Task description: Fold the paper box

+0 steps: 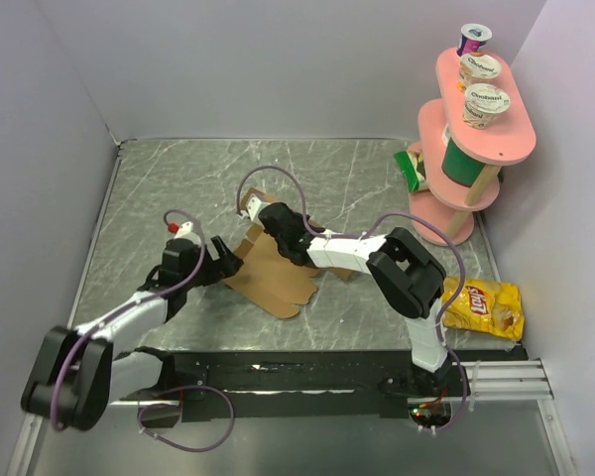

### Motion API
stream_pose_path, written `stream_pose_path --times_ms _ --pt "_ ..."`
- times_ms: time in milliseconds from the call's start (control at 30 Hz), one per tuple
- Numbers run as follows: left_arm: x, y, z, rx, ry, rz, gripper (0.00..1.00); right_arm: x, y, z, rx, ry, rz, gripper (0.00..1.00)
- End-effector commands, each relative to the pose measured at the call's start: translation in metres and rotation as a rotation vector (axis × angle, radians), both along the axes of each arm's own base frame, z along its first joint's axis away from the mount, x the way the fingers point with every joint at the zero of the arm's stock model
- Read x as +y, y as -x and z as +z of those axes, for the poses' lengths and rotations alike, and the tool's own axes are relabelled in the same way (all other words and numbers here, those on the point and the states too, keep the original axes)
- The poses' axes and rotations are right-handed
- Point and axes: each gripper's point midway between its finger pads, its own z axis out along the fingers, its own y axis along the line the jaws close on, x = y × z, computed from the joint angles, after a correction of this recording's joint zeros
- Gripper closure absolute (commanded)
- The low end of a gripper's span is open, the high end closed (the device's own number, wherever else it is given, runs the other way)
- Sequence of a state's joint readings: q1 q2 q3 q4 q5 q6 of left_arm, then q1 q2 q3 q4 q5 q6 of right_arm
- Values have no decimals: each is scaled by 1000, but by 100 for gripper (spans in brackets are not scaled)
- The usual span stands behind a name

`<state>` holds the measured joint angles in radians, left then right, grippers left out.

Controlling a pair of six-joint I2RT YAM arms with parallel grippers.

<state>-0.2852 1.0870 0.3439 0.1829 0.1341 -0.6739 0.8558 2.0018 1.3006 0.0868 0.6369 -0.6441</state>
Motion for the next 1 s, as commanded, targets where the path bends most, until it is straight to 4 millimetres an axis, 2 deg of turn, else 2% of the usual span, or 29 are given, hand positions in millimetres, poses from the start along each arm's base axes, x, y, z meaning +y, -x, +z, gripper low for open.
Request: stream_pose_path --times_ms 0,33,100,167,233,267,400,433,467,500,533,567,600,667,700,767,800,867,900,967 --pt "-10 -29 5 -44 -37 -50 6 19 -10 32 -74 -70 27 100" --pt "-10 -31 0 -32 -46 -50 8 20 -9 34 -72 -75 27 100" --pt "-14 -39 -6 -24 -45 -59 17 23 -7 38 -85 -79 36 100" --pt "-21 -42 -4 -34 -17 -87 23 25 -6 35 -81 -79 43 100" --pt "-28 -45 2 -63 -10 -127 22 28 -4 30 -61 -89 59 100" --pt "-24 -49 7 -81 -22 -101 17 28 -2 26 -47 -90 62 100" --pt "-14 -52 49 -214 -14 -65 11 25 7 22 -19 -123 73 100" --pt "-7 -54 53 -221 4 -45 11 25 9 29 -24 -147 78 100" --pt "-4 -54 56 -221 23 -40 11 21 13 25 -15 -159 76 100" --pt "11 -58 60 -224 42 3 11 20 15 27 -12 -177 78 100" --pt "15 -58 62 -225 94 24 12 18 21 34 -12 -207 91 100" --pt "12 -52 68 -233 161 -23 14 18 23 39 -17 -235 90 100" --pt "25 -53 72 -234 228 21 16 17 26 43 -18 -253 93 100" --pt "24 -44 79 -294 295 -5 19 14 33 58 -30 -310 101 100" --pt "31 -43 78 -296 308 8 20 12 36 74 -53 -348 107 100" --pt "28 -42 67 -271 299 -21 23 10 43 80 -58 -395 119 100" --pt "22 -39 64 -252 320 -57 25 7 47 94 -76 -431 125 100" --pt "16 -41 61 -255 355 -95 29 5 54 96 -76 -473 142 100" --pt "7 -32 60 -232 409 -145 30 4 58 105 -86 -494 150 100" --pt "-2 -27 61 -241 457 -207 30 3 62 104 -77 -502 157 100"
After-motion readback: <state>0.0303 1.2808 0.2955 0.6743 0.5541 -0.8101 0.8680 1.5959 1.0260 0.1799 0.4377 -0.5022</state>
